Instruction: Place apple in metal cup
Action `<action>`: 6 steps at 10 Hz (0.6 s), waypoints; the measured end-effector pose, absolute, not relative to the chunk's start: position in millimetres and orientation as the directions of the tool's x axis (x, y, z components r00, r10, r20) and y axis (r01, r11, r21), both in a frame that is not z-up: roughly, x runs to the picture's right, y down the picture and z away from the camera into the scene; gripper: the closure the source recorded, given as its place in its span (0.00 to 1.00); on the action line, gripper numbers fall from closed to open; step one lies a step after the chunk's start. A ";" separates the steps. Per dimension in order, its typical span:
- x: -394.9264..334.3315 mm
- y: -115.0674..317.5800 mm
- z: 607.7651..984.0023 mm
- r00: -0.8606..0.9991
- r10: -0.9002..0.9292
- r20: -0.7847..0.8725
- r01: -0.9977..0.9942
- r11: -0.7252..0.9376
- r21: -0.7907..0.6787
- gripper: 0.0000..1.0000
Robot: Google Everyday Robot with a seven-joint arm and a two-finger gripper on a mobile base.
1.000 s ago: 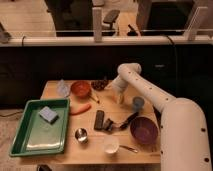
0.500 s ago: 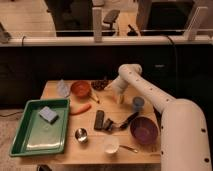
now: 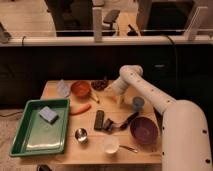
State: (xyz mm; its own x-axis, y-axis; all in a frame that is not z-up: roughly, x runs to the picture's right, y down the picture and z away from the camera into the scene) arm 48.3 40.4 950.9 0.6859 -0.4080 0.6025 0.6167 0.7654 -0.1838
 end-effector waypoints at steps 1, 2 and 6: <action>49.0 42.1 951.6 0.684 -0.407 0.606 0.617 0.766 -0.182 0.20; 51.0 43.1 951.1 0.692 -0.403 0.598 0.610 0.770 -0.188 0.20; 69.4 43.1 950.1 0.737 -0.377 0.561 0.572 0.791 -0.220 0.20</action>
State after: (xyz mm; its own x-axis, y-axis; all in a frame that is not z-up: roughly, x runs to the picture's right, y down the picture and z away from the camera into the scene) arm 69.4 43.1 950.1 0.7369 -0.3768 0.5613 0.5716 0.7905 -0.2198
